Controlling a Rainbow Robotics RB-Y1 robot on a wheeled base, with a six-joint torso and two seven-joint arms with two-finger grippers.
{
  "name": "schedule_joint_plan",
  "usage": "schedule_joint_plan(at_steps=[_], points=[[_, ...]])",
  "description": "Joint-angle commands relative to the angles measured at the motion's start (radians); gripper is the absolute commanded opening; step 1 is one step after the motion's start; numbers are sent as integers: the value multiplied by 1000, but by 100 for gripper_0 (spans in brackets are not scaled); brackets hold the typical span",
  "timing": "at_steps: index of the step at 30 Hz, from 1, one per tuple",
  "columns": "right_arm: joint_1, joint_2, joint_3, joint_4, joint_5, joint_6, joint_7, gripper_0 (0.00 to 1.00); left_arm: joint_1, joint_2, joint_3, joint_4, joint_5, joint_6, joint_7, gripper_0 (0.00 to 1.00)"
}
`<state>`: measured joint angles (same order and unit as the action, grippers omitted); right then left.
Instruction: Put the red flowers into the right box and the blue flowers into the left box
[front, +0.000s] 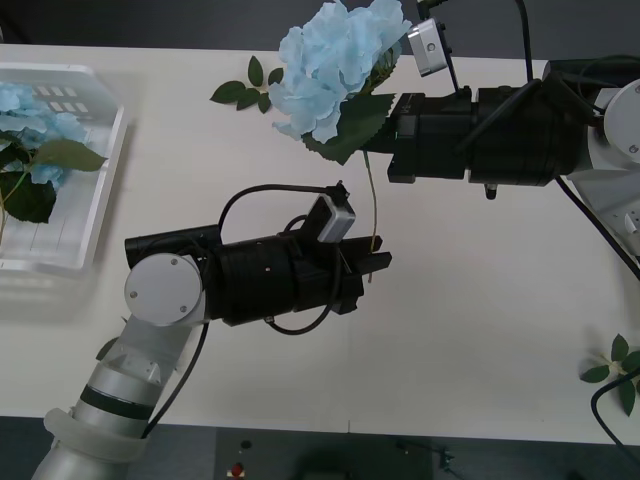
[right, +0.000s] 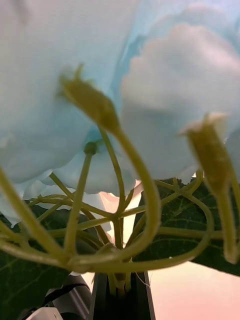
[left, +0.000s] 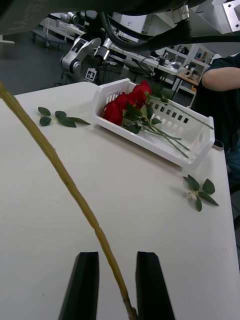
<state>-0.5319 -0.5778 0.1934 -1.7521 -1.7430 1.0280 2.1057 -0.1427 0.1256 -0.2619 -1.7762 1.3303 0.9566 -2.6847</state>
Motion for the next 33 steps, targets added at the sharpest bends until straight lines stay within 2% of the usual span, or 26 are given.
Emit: schedule_joint_plan(at_steps=[1, 5, 6, 7, 8, 17, 23, 27, 31, 33], points=[[-30, -13, 1, -33, -13, -3, 16, 0, -31, -6, -8, -11, 15, -13, -21, 0], [-28, -13, 3, -33, -12, -2, 8, 0, -32, -3, -2, -11, 18, -15, -21, 0], [-28, -13, 4, -33, -12, -2, 7, 18, -32, 0, 0, -11, 20, -16, -21, 0], [-28, -13, 4, -33, -10, -2, 5, 73, -32, 2, 1, -11, 21, -19, -21, 0], [-28, -13, 4, -33, -9, -3, 5, 100, -32, 5, 1, -11, 24, -22, -21, 0], [-30, -13, 4, -33, -1, -3, -9, 100, -17, 92, 47, -11, 124, -27, -21, 0], [-34, -30, 4, -44, 11, -5, -21, 100, 11, 256, 132, -11, 306, -26, 6, 0], [-37, -71, 4, -63, 14, -5, -41, 100, 17, 405, 225, -11, 409, -18, 128, 0], [-36, -203, 21, -98, -58, -11, -59, 100, 17, 545, 357, -6, 432, 27, 324, 0], [-36, -315, 67, -118, -173, -55, -53, 100, 17, 600, 423, 12, 435, 77, 439, 0]])
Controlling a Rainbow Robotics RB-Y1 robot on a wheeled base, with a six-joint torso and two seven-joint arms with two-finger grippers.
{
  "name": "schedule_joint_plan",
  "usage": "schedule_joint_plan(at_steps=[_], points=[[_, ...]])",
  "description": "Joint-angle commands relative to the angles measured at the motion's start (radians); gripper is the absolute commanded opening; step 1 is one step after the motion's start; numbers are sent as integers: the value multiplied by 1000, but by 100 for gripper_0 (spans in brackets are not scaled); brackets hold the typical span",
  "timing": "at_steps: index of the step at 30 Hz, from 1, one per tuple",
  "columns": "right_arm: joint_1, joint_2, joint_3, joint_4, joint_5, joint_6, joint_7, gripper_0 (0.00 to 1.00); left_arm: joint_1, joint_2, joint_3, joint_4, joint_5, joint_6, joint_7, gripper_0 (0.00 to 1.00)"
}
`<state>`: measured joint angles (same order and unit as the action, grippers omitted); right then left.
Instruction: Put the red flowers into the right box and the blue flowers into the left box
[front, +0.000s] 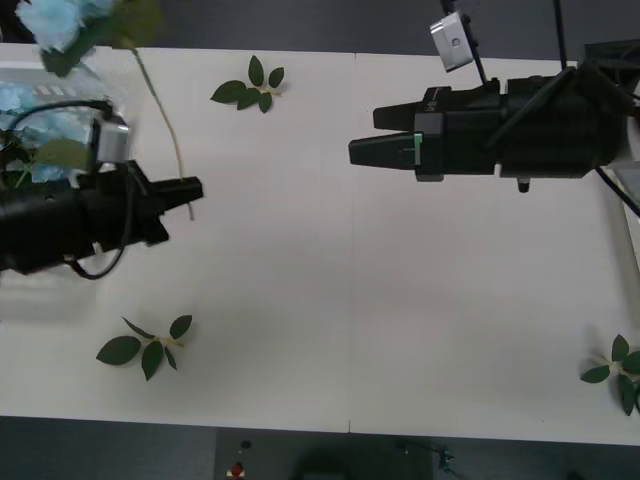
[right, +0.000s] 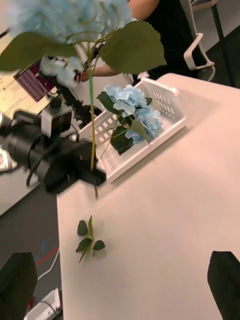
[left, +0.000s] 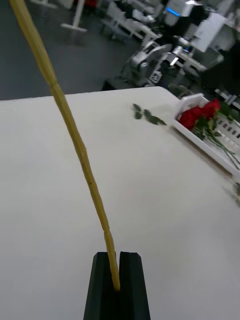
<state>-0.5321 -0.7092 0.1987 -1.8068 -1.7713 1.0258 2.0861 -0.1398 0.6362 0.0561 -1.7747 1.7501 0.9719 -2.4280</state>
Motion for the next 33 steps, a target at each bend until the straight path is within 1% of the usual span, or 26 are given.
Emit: schedule_joint_plan(at_steps=[1, 2, 4, 5, 6, 7, 8, 9, 12, 16, 19, 21, 26, 29, 30, 31, 33], points=[[-36, -260, 99, -88, -215, -95, -28, 100, 14, 117, 143, 31, 17, 94, 230, 0], [-36, -302, 119, -105, -249, -121, -24, 100, 14, 129, 163, 38, 17, 111, 248, 0], [-36, -472, 203, -194, -379, -254, 28, 100, 20, 172, 240, 98, 20, 171, 303, 0], [-37, -513, 226, -220, -415, -293, 45, 100, 20, 181, 260, 116, 22, 188, 308, 0], [-37, -589, 268, -270, -482, -359, 80, 100, 23, 198, 295, 158, 28, 220, 310, 0], [-37, -645, 297, -310, -537, -406, 115, 100, 26, 215, 326, 195, 32, 249, 310, 0], [-37, -671, 307, -332, -560, -428, 137, 100, 28, 226, 340, 213, 34, 266, 308, 0], [-37, -724, 332, -376, -608, -464, 190, 100, 32, 252, 375, 258, 37, 304, 306, 0], [-26, -780, 343, -425, -671, -481, 278, 100, 60, 293, 439, 328, 35, 344, 297, 0], [-8, -809, 343, -450, -703, -481, 385, 100, 125, 346, 492, 362, 28, 341, 283, 0], [6, -808, 343, -451, -717, -481, 471, 100, 183, 370, 533, 357, 9, 324, 270, 0], [21, -800, 343, -450, -741, -481, 508, 100, 204, 373, 550, 347, -8, 324, 264, 0], [29, -788, 343, -447, -751, -481, 545, 100, 206, 373, 544, 342, -20, 318, 251, 2], [40, -788, 343, -445, -774, -477, 532, 100, 206, 373, 525, 333, -17, 297, 247, 31], [40, -788, 343, -445, -774, -477, 532, 100, 206, 373, 519, 331, -17, 291, 244, 42], [40, -788, 343, -445, -774, -477, 532, 100, 204, 373, 516, 328, -15, 286, 244, 58], [40, -788, 343, -445, -774, -477, 532, 100, 204, 373, 510, 320, -14, 283, 241, 81]])
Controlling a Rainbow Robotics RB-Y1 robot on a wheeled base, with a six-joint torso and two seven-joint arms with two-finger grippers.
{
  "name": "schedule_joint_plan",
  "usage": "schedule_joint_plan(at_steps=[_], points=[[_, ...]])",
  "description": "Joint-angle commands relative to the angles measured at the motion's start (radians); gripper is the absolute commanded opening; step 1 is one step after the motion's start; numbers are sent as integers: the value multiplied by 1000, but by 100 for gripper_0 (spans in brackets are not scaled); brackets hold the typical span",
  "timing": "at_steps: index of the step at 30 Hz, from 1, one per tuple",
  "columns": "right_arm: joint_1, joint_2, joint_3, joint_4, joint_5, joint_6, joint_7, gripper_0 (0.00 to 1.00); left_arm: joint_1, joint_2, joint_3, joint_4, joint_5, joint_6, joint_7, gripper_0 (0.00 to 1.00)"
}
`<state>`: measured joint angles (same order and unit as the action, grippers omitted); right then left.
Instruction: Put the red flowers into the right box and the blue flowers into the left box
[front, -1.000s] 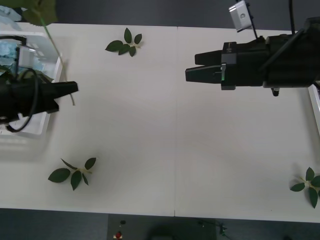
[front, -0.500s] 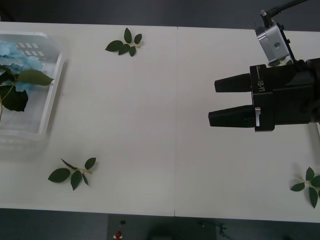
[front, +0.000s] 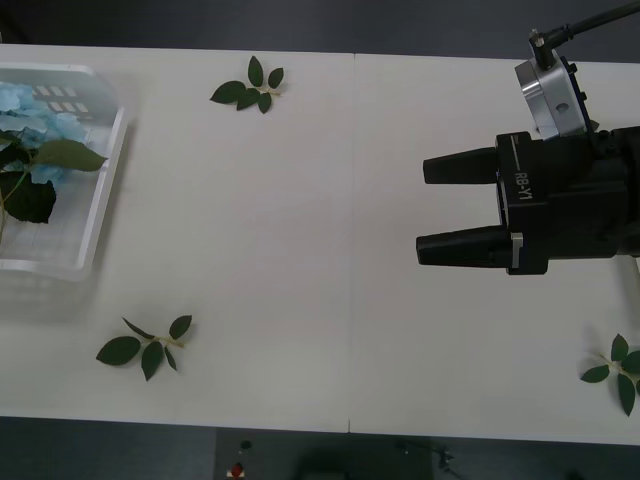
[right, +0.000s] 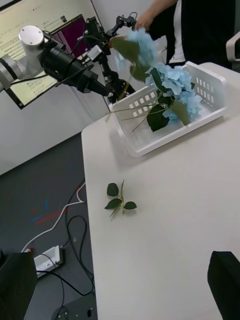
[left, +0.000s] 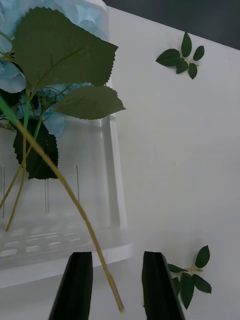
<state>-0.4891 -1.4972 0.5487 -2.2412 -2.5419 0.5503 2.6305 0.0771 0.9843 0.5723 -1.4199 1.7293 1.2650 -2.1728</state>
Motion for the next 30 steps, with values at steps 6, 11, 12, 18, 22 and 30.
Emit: schedule_joint_plan(at_steps=[6, 11, 12, 18, 22, 30], points=[[-3, 0, -7, -11, -3, -1, -12, 100, -14, 25, -26, -77, 45, -15, -22, 100], [-3, 0, -7, -11, -3, -1, -12, 100, -26, 25, -111, -191, 184, -15, -38, 100], [-3, 0, -7, -11, -3, -1, -12, 100, -34, 25, -137, -209, 219, -21, -38, 100], [-3, 0, -7, -11, -3, -1, -12, 100, -65, 82, -402, -392, 389, -242, -104, 100], [-3, 0, -7, -11, -3, -1, -12, 100, -68, 149, -560, -542, 394, -481, -182, 100], [-3, 0, -7, -11, -3, -1, -12, 100, -131, 257, -782, -784, 429, -710, -269, 100]])
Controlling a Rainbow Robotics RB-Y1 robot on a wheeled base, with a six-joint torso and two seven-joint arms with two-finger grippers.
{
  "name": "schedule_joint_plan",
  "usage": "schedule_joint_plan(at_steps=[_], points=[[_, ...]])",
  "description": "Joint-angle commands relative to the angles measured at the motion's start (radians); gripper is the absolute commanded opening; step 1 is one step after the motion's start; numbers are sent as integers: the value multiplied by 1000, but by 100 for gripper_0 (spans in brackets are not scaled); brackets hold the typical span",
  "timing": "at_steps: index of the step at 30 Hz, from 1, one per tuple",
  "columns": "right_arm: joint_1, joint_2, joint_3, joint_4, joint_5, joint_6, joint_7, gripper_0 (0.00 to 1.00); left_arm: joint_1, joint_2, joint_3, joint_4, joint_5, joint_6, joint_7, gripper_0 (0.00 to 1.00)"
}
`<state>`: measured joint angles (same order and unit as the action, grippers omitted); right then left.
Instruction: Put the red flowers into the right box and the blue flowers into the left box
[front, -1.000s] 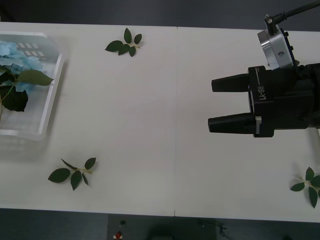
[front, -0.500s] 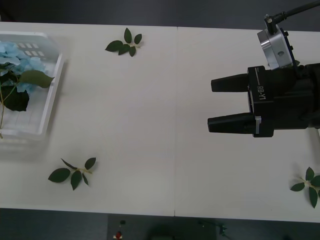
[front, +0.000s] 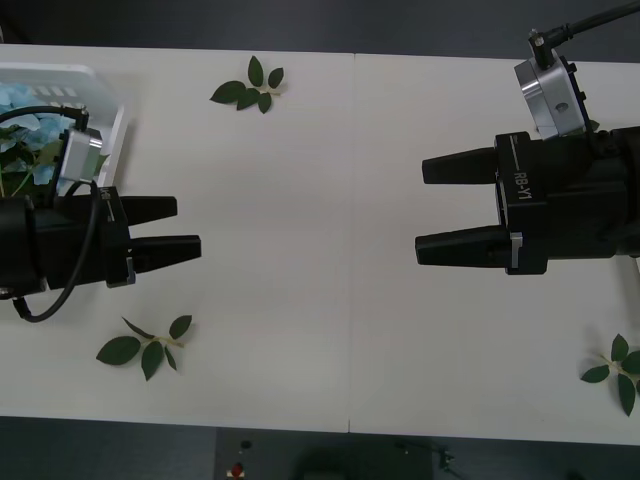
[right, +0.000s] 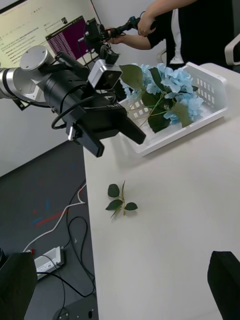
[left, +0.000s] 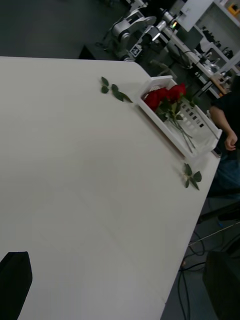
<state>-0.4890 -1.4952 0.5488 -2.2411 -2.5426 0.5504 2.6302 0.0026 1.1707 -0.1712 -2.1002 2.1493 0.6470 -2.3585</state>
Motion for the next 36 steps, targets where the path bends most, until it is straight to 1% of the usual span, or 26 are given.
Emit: schedule_joint_plan(at_steps=[1, 6, 11, 13, 27, 36], points=[[-3, -2, -7, -11, -2, -1, -12, 100, -56, 89, -56, -136, 18, -122, -113, 100], [-3, -2, -7, -11, -2, -1, -12, 100, -55, 142, -74, -225, 90, -181, -194, 100], [-3, -2, -7, -11, -2, -1, -12, 100, -50, 181, -74, -264, 162, -210, -272, 100], [-3, -2, -7, -11, -2, -1, -12, 100, -46, 184, -73, -262, 198, -211, -295, 100], [-3, -2, -7, -11, -2, -1, -12, 100, -23, 164, -71, -167, 238, -213, -309, 100], [-3, -2, -7, -11, -2, -1, -12, 100, -21, 170, -68, -175, 239, -213, -320, 100]])
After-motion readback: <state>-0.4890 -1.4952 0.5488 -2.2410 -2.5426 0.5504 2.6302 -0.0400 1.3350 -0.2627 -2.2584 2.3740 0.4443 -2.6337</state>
